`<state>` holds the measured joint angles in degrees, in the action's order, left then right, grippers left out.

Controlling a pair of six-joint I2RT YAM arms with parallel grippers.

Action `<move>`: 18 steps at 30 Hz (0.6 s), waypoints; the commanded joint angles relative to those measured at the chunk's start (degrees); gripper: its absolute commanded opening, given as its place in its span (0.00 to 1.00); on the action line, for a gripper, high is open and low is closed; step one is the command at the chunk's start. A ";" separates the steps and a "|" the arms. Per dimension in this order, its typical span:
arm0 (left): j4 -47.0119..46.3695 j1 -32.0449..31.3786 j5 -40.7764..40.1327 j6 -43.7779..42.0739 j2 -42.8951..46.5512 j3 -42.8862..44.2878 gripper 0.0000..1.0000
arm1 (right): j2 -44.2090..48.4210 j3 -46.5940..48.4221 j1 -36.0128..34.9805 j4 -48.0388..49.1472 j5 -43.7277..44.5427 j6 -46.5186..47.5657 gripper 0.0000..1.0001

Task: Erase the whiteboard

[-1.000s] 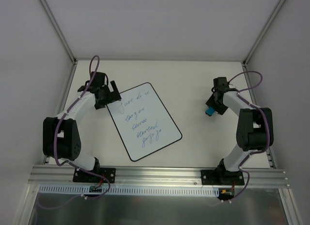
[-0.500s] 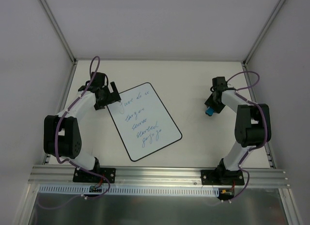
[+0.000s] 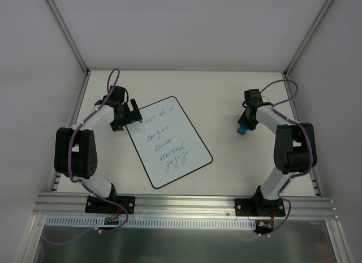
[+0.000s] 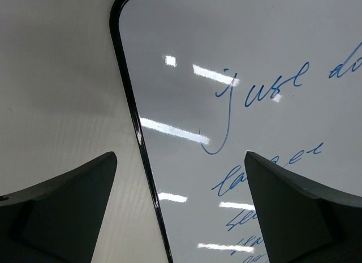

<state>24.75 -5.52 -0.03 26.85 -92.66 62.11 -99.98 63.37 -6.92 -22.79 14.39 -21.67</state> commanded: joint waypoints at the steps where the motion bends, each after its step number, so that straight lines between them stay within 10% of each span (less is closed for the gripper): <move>1: 0.74 0.60 0.38 2.32 -2.52 1.52 0.98 | 5.94 1.49 -4.06 0.46 1.08 4.87 0.02; 18: 0.65 0.51 -1.73 4.79 -8.58 1.62 0.52 | 10.07 -0.09 -18.57 4.41 -4.37 11.12 0.03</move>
<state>24.71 -5.52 -0.56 30.94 -100.20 62.67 -92.36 63.31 -24.51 -20.75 11.35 -11.75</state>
